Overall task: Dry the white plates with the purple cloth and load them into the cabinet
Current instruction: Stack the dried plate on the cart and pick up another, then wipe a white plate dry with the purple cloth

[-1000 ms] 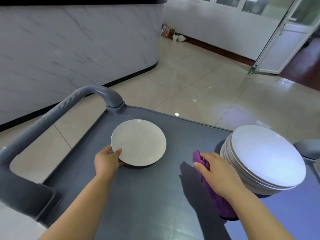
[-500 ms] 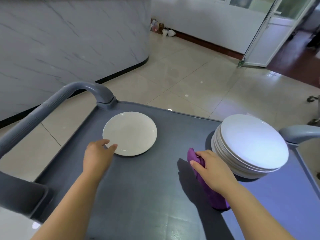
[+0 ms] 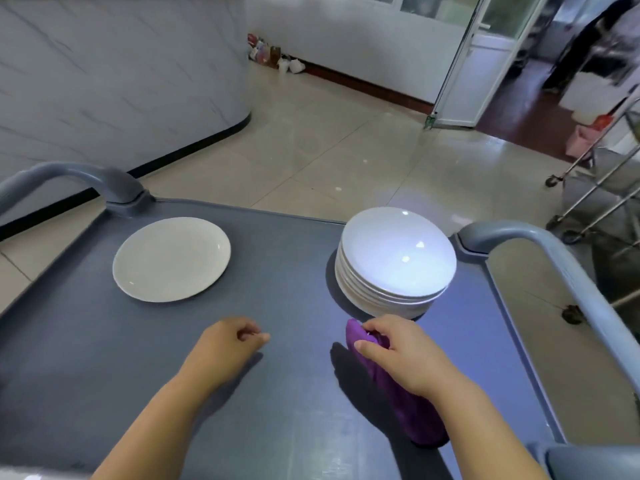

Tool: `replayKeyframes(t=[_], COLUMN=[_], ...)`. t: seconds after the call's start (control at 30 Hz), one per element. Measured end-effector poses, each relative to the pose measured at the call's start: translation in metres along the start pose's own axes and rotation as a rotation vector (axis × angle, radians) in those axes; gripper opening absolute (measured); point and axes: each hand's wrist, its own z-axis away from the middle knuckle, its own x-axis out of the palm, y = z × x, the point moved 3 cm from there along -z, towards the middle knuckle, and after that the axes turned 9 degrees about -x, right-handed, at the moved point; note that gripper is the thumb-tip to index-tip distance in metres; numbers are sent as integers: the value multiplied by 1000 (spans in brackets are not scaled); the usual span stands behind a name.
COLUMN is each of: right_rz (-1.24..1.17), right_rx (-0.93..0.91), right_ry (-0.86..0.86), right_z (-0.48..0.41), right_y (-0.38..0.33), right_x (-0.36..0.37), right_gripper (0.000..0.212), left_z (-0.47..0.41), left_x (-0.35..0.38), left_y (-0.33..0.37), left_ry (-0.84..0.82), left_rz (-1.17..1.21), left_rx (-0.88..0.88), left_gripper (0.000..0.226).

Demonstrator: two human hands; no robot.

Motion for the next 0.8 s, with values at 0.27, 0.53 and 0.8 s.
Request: replayKeyframes(t=[0.27,0.53,0.8], right_rz=[45,59,-154], right_rx=[180,277,334], right_ry=[98,321,367], right_z=[49,55,48], right_y=[73,113,123], right_x=[-44,-79,-81], right_gripper=[18,20,54], left_z=[13,3,-29], left_x=[66,88,98], left_y=[84,154,173], left_ry=[1,159,194], left_rz=[46,266,213], left_rx=[129,17,-121], left_gripper=[13,35,53])
